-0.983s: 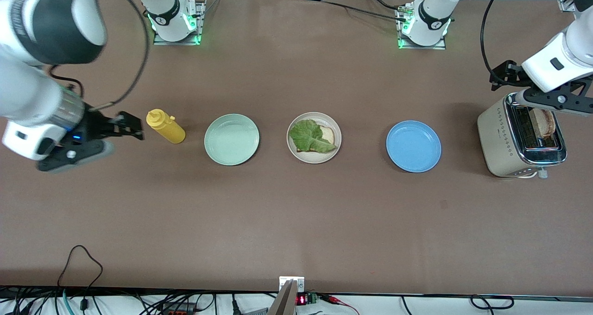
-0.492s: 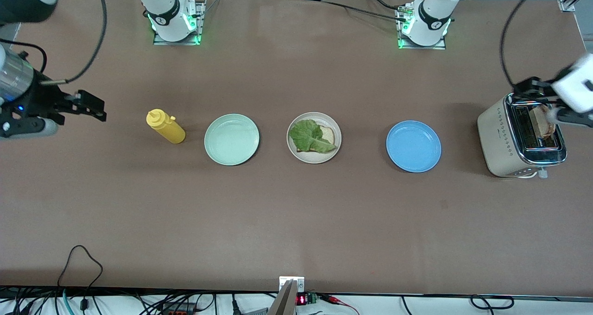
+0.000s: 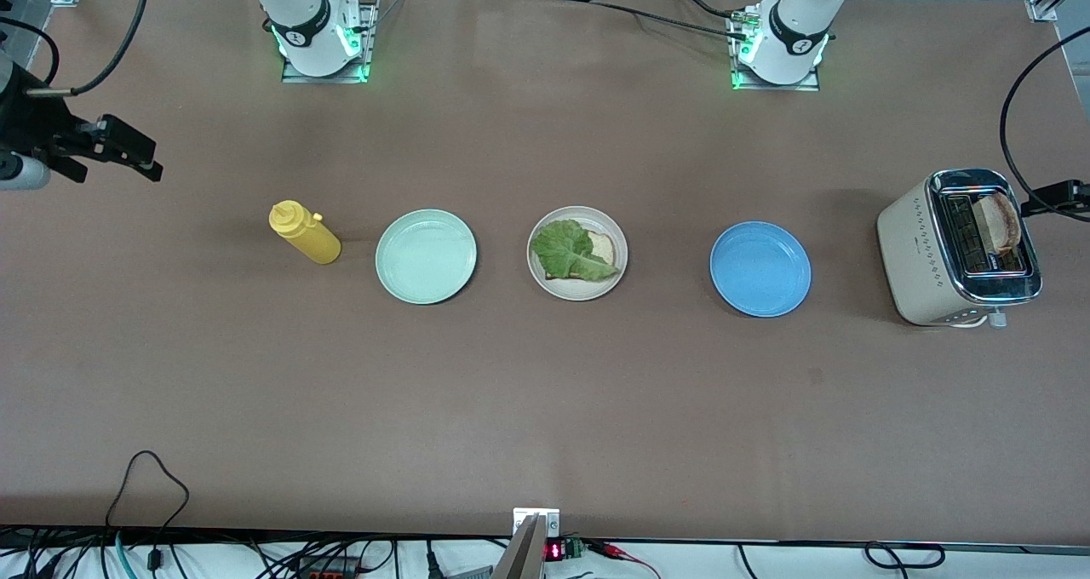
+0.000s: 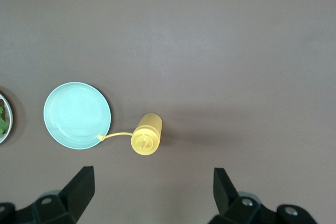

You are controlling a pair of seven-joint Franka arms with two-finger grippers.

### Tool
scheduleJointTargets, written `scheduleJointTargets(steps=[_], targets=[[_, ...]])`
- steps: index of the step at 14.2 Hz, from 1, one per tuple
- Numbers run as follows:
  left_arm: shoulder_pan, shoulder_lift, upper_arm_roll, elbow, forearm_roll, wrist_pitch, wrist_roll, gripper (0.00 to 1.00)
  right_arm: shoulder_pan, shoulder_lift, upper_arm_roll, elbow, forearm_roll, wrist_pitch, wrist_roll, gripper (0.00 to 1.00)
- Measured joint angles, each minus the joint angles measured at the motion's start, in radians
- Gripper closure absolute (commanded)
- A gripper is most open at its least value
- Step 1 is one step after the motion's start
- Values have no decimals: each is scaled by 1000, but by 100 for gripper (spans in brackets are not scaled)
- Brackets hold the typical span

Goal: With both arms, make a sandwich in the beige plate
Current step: 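Lower the left gripper into the toaster and grasp a bread slice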

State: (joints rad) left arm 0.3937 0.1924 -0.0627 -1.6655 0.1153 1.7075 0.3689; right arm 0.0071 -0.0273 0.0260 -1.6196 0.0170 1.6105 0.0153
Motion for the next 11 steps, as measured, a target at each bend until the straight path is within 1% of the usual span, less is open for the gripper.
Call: scheduleJointTargets(steps=[3, 5, 6, 7, 9, 10, 11], targets=[[17, -20, -3, -139, 31, 168, 14, 2, 0, -35, 8, -43, 0, 15, 0, 0], [27, -39, -6, -217, 55, 245, 14, 5, -1, -35, 9, -46, 0, 21, 0, 0], [38, -46, -6, -251, 60, 272, 14, 10, -1, -34, 9, -46, 0, 23, 0, 0], [47, -52, -6, -284, 61, 295, 14, 19, -1, -33, 9, -47, 0, 23, -1, 0], [57, -61, -6, -338, 61, 323, 14, 55, -1, -33, 9, -47, 0, 23, -1, 0], [57, -65, -7, -354, 61, 326, 14, 69, -1, -33, 9, -47, 0, 23, -1, 0], [57, -67, -7, -363, 61, 326, 14, 80, -1, -33, 10, -47, 0, 23, -1, 0]])
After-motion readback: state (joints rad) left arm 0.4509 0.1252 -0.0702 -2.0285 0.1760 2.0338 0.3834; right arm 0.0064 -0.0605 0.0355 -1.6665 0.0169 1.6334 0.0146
